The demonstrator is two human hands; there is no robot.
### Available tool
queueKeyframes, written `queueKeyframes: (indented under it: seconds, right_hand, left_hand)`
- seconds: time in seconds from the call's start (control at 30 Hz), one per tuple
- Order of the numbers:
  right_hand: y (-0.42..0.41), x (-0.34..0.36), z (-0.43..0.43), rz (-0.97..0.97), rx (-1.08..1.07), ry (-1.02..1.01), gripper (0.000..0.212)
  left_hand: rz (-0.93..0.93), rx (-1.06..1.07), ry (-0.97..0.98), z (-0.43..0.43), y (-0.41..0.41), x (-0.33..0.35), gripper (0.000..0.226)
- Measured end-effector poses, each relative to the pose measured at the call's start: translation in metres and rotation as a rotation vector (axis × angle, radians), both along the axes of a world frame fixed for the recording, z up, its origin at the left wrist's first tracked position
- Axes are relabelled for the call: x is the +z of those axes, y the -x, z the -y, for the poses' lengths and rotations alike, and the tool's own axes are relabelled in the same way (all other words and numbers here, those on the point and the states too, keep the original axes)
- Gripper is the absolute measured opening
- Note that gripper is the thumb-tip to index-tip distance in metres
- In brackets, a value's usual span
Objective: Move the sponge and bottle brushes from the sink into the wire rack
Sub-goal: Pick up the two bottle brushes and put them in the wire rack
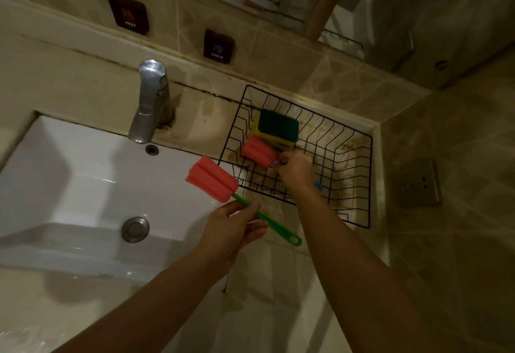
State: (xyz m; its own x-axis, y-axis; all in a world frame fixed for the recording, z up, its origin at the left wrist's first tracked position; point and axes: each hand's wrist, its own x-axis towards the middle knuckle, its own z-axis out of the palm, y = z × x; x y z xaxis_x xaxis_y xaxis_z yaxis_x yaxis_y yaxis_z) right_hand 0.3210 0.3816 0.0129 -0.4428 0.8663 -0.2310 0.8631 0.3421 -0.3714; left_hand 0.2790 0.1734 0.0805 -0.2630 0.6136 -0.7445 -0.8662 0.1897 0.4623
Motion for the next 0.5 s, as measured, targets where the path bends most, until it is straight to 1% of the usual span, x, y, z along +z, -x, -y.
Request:
queueKeyframes:
  seconds: [0.1,0.2,0.27,0.33,0.37,0.4,0.43,0.47,0.5]
  right_hand:
    - [-0.005,0.004,0.000,-0.062,0.049,0.019,0.022]
    - [-0.013,0.011,0.001,-0.141,0.026,0.003,0.029]
    - [-0.020,0.021,0.007,-0.196,0.004,-0.012,0.028]
    - [-0.024,0.037,0.018,-0.253,0.002,-0.028,0.022]
    - [-0.026,0.047,0.025,-0.305,0.007,0.016,0.017]
    - [-0.026,0.059,0.033,-0.362,0.026,0.113,0.014]
    - [-0.027,0.071,0.043,-0.394,0.072,0.256,0.012]
    - [-0.027,0.082,0.053,-0.384,0.140,0.410,0.012]
    - [-0.026,0.090,0.062,-0.333,0.213,0.534,0.012]
  left_hand:
    - [-0.005,-0.008,-0.005,-0.002,-0.001,0.002,0.023]
    - [-0.004,-0.019,-0.012,-0.001,-0.002,0.002,0.024]
    - [0.003,-0.018,-0.008,0.000,-0.003,0.001,0.024]
    - [0.008,-0.011,-0.004,-0.001,-0.005,0.000,0.025]
    - [0.007,-0.010,-0.004,-0.002,-0.005,-0.001,0.025]
    - [0.003,-0.012,-0.005,-0.003,-0.006,-0.001,0.025]
    - [-0.005,-0.020,-0.008,-0.004,-0.007,-0.001,0.025]
    - [-0.018,-0.037,-0.020,-0.005,-0.008,-0.001,0.023]
    - [-0.037,-0.062,-0.043,-0.006,-0.009,-0.001,0.022]
